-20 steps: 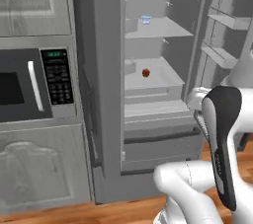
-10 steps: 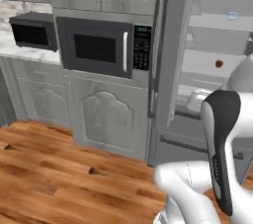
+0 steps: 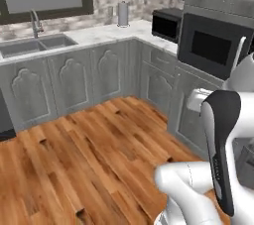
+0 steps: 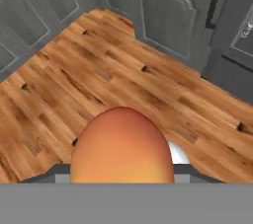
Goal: Pick the apple and mango from the fridge and place them on the plate next to the blender to make a fruit smoothie.
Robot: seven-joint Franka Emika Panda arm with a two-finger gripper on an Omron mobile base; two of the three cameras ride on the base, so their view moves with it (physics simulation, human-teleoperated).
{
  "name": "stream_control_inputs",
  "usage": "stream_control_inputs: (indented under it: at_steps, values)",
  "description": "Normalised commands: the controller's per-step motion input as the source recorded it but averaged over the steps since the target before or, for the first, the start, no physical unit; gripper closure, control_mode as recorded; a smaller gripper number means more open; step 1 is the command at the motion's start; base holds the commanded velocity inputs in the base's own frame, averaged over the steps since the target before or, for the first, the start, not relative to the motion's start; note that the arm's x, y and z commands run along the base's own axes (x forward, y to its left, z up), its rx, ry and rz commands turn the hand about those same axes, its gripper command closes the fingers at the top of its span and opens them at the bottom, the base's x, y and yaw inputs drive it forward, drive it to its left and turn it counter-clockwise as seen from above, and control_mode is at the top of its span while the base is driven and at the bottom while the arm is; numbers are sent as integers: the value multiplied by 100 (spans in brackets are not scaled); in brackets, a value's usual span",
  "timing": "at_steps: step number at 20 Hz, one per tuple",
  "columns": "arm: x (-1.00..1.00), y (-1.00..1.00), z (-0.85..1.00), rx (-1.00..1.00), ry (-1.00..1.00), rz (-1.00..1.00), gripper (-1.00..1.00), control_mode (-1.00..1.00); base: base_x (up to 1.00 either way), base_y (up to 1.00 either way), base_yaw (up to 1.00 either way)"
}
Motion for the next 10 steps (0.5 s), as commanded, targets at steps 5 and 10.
stream_control_inputs:
  at_steps: [5,10]
  values:
    - [0,0,0,0,0,0,100,100,12,4,91]
    - [0,0,0,0,0,0,100,100,32,0,85]
